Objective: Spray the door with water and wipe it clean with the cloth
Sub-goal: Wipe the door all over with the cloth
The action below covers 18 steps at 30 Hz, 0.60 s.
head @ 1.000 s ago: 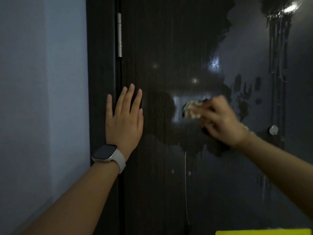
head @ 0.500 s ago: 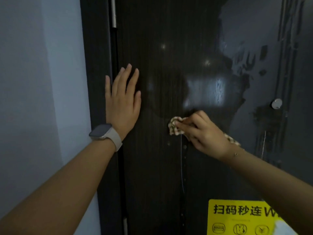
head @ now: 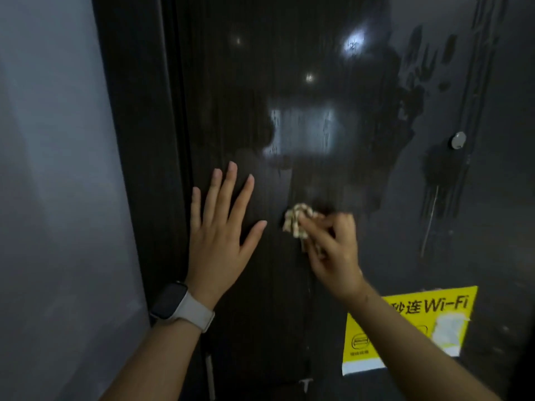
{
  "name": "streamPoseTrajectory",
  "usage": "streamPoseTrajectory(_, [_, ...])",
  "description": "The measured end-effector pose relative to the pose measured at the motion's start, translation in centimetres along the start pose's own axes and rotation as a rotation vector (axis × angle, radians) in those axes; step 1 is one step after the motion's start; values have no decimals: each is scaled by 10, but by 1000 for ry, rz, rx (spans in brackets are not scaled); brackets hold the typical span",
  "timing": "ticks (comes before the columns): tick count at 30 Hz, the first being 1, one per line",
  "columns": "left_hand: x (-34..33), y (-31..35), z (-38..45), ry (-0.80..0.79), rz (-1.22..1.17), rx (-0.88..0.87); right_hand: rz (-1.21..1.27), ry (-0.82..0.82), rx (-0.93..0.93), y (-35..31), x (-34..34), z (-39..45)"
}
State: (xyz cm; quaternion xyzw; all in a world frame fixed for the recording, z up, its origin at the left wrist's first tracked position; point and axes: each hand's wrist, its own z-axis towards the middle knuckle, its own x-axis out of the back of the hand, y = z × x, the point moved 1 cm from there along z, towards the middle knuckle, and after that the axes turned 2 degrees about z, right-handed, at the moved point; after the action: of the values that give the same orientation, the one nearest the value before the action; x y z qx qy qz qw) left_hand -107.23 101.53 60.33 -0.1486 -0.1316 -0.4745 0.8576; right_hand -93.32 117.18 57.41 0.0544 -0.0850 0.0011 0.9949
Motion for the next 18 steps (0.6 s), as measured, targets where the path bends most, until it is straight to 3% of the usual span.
streamPoseTrajectory(4, [0, -2, -2, -17, 27, -34, -12, 10, -76, -10, -2, -2])
streamPoseTrajectory(11, [0, -3, -2, -4, 14, -36, -85, 264, -231, -6, -6, 72])
streamPoseTrajectory(18, [0, -1, -2, 22, 26, -31, -25, 67, -228, -27, -15, -62])
